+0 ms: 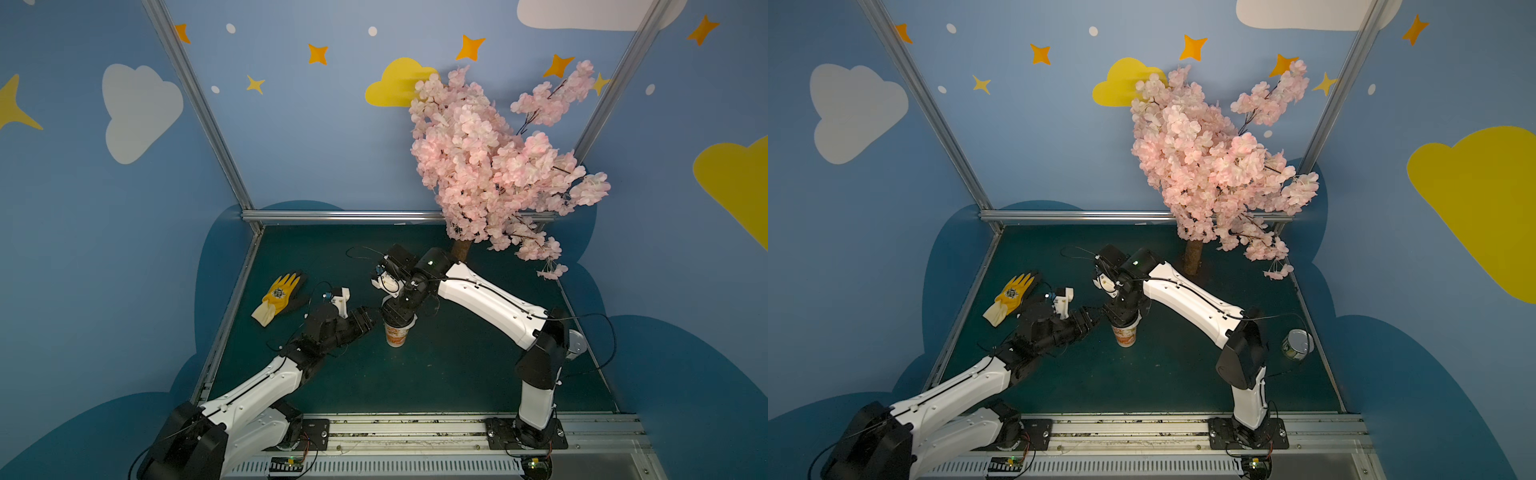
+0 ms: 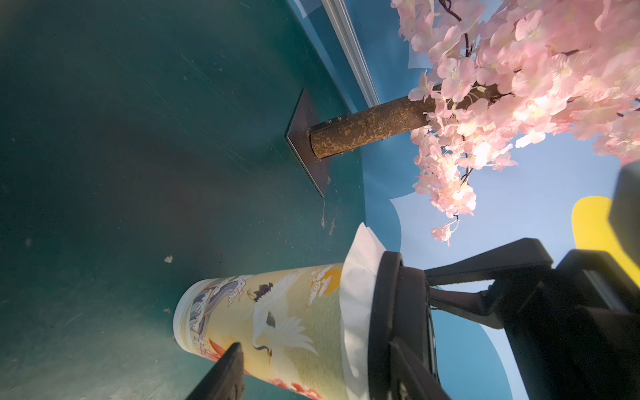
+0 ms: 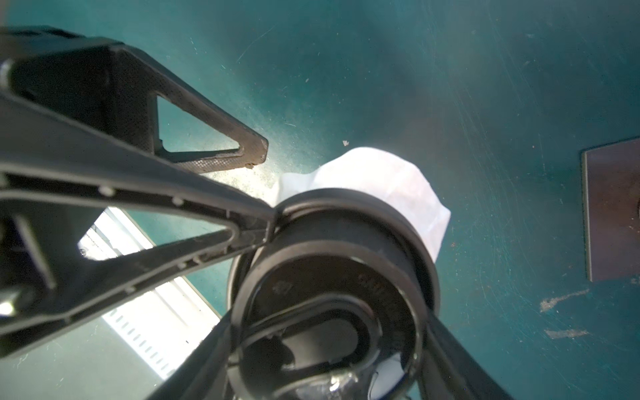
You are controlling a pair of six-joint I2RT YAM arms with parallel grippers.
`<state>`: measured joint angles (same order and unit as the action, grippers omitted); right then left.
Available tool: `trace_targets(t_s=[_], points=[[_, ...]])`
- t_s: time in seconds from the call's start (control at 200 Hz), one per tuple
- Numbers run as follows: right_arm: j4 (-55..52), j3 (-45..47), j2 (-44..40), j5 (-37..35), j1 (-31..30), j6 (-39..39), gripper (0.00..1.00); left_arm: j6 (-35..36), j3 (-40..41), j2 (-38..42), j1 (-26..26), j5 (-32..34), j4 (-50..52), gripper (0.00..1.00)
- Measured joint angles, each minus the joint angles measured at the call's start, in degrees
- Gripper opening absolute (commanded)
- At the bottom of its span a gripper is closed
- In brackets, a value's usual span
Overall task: Put the leak-proof paper on the milk tea cups
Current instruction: Secure the cup lid on the cup.
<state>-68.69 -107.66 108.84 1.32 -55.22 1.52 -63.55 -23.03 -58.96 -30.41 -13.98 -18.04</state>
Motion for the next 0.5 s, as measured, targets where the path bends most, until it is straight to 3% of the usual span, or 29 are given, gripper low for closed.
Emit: trace_targets(t_s=[0.501], points=[[0.79, 0.28, -0.44, 0.02, 0.00, -0.04, 0.69, 0.79, -3.76, 5.22, 3.43, -1.64, 4.57, 0.94]])
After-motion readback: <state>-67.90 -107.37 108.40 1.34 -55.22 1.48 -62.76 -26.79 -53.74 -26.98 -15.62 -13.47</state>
